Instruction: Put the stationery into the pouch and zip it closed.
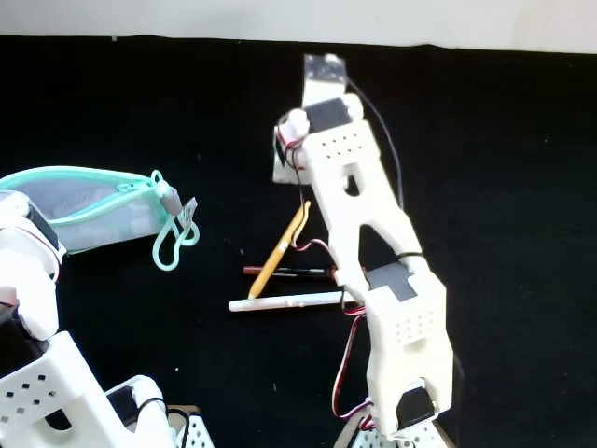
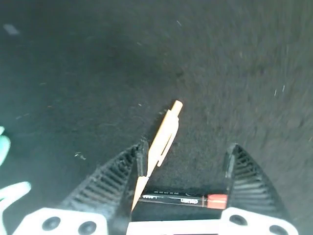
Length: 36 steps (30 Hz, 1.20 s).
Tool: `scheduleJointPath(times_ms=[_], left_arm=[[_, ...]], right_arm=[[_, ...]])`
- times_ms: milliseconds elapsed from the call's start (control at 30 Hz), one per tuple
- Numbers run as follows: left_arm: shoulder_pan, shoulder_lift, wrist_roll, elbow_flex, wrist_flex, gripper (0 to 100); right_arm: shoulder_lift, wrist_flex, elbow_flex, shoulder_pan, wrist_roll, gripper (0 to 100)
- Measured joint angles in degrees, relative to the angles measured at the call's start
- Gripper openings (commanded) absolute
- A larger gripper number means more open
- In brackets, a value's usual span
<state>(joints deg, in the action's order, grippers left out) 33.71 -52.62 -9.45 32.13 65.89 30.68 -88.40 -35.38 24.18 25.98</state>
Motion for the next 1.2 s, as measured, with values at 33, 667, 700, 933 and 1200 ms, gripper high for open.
scheduleJointPath(times_ms=[33,667,700,933,1200], left_arm=[[0.00,0.00,0.00,0.00,0.00,1],[0.00,0.00,0.00,0.00,0.00,1],[0.00,0.00,0.00,0.00,0.00,1],[0.00,0.00,0.00,0.00,0.00,1],[0.00,0.00,0.00,0.00,0.00,1]], right_arm=[[0.00,1.49,2.11,0.00,1.41,25.9],[0.00,20.48,20.92,0.00,14.95,25.9],[0.00,20.84,21.45,0.00,15.74,25.9],[0.00,21.71,22.68,0.00,21.19,25.9],[0.00,23.47,22.68,2.46,21.71,25.9]])
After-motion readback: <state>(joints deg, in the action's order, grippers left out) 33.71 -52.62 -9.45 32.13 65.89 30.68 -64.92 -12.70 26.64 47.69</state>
